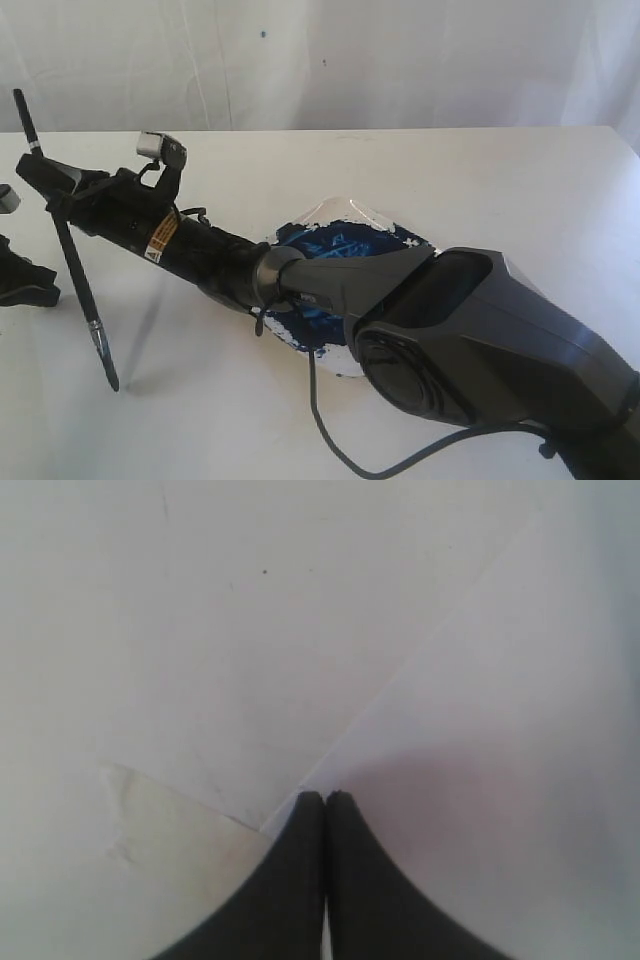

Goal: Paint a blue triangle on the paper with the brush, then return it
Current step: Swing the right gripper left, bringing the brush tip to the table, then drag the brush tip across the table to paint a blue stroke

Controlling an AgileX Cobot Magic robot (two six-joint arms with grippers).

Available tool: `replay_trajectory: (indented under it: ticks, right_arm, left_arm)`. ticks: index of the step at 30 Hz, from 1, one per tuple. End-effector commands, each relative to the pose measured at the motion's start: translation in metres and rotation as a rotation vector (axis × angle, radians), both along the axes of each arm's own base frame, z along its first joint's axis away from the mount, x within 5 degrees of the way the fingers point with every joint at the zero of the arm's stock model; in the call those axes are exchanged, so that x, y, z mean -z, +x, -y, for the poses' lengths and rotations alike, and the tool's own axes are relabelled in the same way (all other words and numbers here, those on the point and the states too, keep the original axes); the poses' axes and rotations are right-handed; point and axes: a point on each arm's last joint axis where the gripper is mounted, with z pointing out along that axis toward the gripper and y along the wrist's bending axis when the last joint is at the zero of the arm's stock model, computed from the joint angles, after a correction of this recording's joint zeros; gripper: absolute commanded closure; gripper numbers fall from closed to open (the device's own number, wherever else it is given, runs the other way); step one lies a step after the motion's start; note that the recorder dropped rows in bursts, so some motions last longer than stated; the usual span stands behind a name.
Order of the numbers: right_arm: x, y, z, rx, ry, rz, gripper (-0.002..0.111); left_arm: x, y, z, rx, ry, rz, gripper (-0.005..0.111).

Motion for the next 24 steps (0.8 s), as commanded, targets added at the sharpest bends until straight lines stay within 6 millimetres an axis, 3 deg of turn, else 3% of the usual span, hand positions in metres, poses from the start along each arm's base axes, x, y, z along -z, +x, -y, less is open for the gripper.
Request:
replay_trajectory:
  ticks: [1,15,24]
  right_arm:
    - [0.002,-0.001,-0.001,-0.002,-0.025,0.033,0.108]
    - [0.003,-0.001,0.0,-0.005,-0.038,0.072,0.108]
    - [0.001,0.022,0.017,0.023,-0.015,0.094,0.108]
  left_arm:
    - [0.002,-0.002,0.0,0.001,-0.016,-0.012,0.107]
    - [0.002,-0.002,0.0,0.0,-0.015,-0.011,0.107]
    - [0.002,-0.002,-0.001,0.003,-0.003,-0.009,0.107]
